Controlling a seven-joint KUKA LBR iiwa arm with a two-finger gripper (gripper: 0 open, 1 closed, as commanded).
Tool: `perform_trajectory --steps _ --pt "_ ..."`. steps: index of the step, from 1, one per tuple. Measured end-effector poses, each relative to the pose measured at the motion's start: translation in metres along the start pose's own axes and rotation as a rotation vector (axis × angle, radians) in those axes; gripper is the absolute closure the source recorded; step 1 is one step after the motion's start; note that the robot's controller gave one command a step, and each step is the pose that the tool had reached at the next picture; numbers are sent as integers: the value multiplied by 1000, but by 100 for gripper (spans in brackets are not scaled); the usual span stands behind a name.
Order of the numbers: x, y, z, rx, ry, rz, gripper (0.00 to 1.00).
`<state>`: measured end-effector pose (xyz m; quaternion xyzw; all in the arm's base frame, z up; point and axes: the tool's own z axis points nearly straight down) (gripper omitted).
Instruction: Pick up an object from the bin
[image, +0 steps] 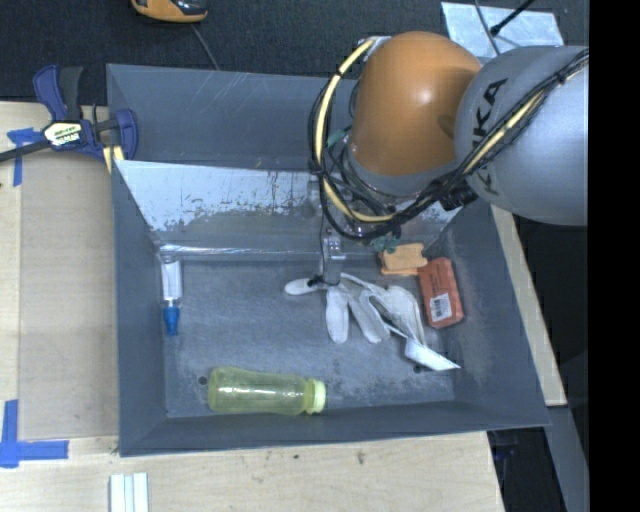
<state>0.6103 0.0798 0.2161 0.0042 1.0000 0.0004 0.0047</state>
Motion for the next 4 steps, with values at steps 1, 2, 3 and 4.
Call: perform_trajectory --steps 1,2,3,4 --pt "-11 -27 65 0 0 -51 0" --pt "-10 -55 94 0 12 -76 0" --pt "-4 -68 129 0 2 -40 0" --pt "-4 -99 135 0 4 -52 100"
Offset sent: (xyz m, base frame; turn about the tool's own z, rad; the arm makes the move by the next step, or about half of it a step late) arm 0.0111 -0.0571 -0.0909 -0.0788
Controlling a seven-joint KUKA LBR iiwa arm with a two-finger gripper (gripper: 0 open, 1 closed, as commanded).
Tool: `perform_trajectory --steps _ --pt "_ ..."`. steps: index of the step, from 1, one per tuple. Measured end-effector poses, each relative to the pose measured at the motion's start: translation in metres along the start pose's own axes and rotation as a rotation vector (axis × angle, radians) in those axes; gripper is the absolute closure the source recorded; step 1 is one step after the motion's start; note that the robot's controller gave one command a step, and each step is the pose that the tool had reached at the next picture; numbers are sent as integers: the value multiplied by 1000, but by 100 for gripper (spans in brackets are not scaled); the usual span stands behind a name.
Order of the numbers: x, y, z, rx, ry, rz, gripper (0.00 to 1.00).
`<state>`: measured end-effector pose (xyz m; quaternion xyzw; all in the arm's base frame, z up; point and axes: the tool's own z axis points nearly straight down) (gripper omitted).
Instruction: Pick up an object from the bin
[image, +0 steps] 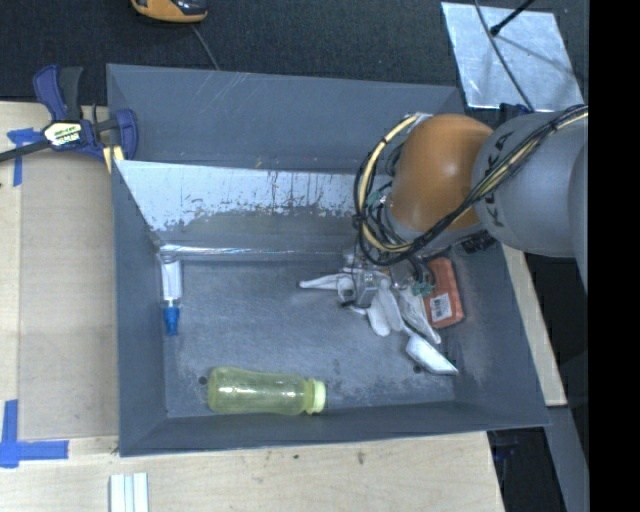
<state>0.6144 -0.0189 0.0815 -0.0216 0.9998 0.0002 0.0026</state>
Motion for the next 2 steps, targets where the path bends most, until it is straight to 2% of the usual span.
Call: perform_trajectory --steps 1,2 --pt "0 0 0 0 0 0 100" --pt "-4 15 -204 0 -1 32 100"
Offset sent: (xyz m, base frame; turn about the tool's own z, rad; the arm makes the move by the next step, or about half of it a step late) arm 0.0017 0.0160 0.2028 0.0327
